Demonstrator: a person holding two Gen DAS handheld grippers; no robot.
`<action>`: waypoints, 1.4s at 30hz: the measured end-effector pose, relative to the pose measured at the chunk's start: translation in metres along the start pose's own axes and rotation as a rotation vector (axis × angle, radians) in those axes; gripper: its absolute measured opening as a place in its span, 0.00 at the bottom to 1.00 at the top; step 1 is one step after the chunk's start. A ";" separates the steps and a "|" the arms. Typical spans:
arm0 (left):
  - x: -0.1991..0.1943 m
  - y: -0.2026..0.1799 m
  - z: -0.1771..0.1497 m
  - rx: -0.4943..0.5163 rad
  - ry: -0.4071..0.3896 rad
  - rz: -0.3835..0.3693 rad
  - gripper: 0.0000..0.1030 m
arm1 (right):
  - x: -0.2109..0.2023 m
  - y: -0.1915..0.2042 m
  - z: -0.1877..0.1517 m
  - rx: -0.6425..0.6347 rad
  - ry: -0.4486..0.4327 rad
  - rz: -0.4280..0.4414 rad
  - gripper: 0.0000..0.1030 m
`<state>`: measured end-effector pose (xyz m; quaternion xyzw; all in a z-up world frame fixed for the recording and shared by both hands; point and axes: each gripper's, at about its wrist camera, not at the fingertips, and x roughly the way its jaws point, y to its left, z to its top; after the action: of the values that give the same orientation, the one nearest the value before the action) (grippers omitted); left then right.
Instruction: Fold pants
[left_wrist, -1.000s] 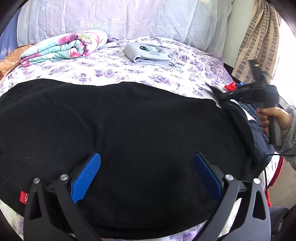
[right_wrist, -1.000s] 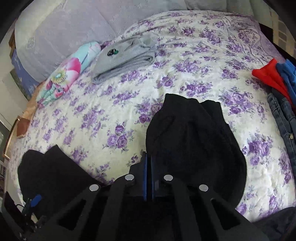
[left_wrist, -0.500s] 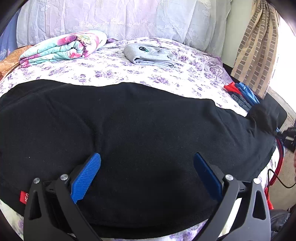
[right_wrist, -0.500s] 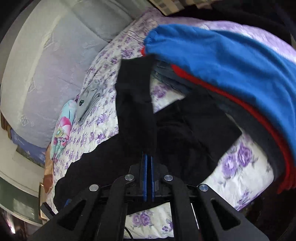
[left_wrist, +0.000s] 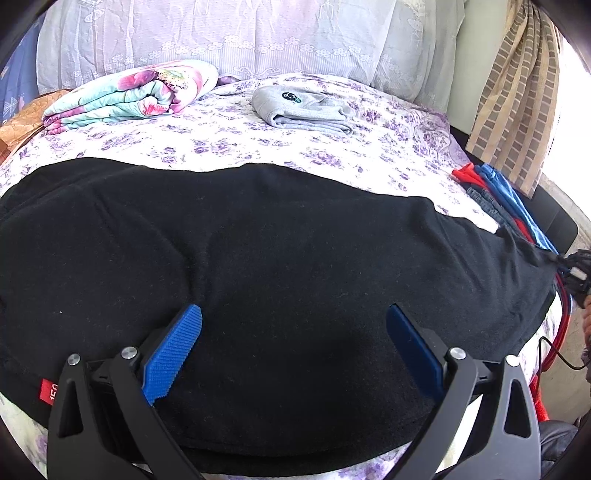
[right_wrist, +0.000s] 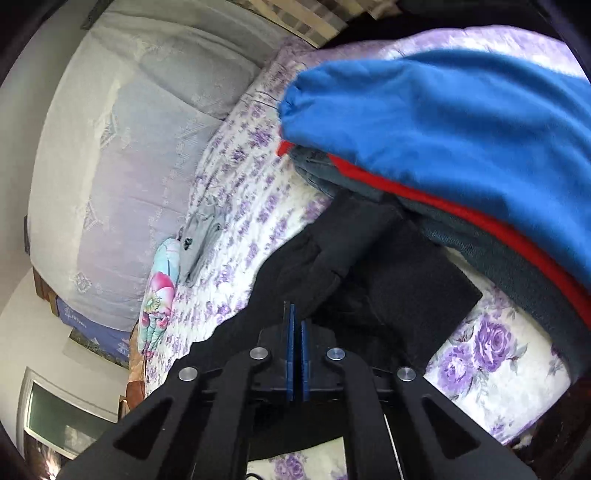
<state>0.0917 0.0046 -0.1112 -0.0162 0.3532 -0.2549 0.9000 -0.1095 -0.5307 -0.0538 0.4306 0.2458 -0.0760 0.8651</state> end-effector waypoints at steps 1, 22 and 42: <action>-0.001 0.000 -0.001 -0.002 -0.005 -0.004 0.95 | -0.008 0.006 0.002 -0.021 0.000 -0.010 0.03; -0.002 -0.001 -0.001 0.003 -0.009 -0.015 0.95 | -0.019 -0.044 0.001 0.085 -0.067 -0.086 0.12; -0.005 -0.001 -0.002 -0.011 -0.017 -0.004 0.95 | -0.007 -0.094 -0.009 0.265 -0.067 -0.026 0.42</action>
<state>0.0871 0.0066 -0.1094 -0.0242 0.3471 -0.2546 0.9023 -0.1506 -0.5825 -0.1216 0.5351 0.2101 -0.1336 0.8073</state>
